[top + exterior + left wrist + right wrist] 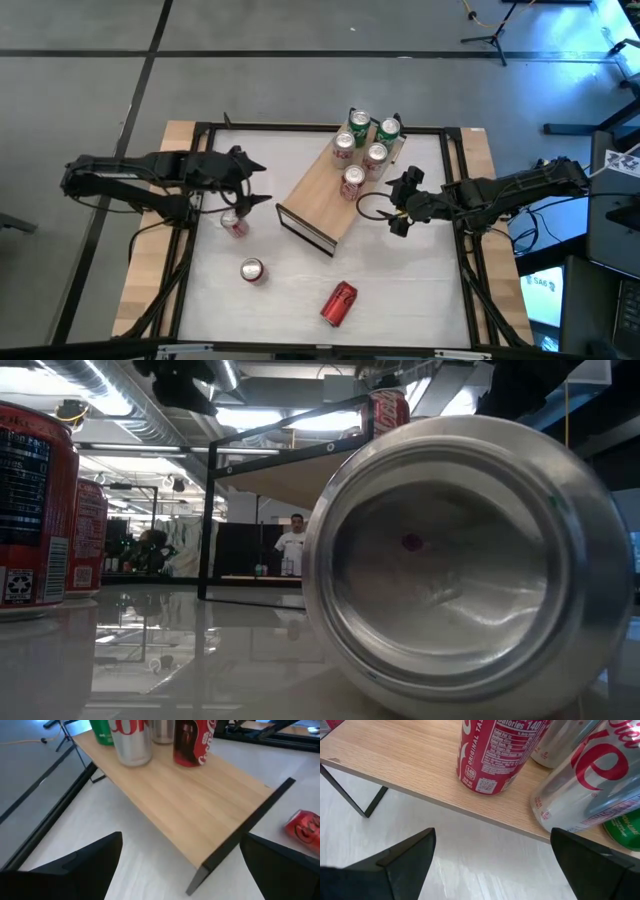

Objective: Place canned beverage on shelf
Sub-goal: Put the red-white soda can on the shelf aligned with the other red-white soda can

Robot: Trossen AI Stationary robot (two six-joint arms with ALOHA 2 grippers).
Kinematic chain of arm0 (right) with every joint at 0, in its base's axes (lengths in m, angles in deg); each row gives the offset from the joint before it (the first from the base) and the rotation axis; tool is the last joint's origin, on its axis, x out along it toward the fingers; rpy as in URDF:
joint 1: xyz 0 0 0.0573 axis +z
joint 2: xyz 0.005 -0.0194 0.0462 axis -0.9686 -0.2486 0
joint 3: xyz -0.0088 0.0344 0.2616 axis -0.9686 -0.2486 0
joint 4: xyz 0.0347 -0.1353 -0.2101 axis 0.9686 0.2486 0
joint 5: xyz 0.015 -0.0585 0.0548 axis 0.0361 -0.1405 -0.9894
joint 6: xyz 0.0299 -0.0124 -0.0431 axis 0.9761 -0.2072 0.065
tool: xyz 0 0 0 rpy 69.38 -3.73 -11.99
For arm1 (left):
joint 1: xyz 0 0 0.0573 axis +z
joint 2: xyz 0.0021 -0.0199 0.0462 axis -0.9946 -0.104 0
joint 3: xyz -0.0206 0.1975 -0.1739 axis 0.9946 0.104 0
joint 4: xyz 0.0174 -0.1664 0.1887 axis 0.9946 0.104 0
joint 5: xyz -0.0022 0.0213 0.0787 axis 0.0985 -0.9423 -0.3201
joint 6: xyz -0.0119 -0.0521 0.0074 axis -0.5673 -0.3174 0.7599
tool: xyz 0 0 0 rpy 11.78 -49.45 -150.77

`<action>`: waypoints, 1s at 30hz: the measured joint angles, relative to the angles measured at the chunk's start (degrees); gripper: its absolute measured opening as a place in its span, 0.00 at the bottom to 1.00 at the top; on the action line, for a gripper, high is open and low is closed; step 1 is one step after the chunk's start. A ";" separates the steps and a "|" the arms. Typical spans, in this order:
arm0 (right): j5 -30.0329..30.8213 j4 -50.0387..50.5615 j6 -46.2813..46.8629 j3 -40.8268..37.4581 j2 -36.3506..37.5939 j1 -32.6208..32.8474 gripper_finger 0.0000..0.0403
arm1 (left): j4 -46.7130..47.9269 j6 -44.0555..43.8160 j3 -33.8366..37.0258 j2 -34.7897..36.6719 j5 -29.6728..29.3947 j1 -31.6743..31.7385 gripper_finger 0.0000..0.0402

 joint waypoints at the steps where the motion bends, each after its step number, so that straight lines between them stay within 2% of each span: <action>1: -0.02 0.02 0.00 0.00 0.00 0.00 0.96 | 1.03 -0.41 0.00 0.87 -0.02 0.00 0.98; 7: -2.10 0.00 0.01 0.00 0.00 -0.01 0.96 | 6.81 -5.17 0.00 4.70 0.00 0.00 0.98; 12: -3.89 0.00 0.00 0.00 0.00 0.00 0.96 | 15.24 -7.41 0.00 4.94 0.10 0.00 0.98; 21: -4.08 0.00 0.00 0.00 0.00 -0.02 0.96 | 24.90 -12.63 0.00 3.20 8.82 -0.02 0.98; 26: -4.08 0.00 0.01 0.00 0.00 -0.01 0.96 | 30.72 -20.19 0.00 2.80 9.27 -0.02 0.98; 30: -4.08 0.00 0.02 0.00 0.00 -0.02 0.96 | 33.13 -22.18 0.00 2.82 9.25 -0.85 0.98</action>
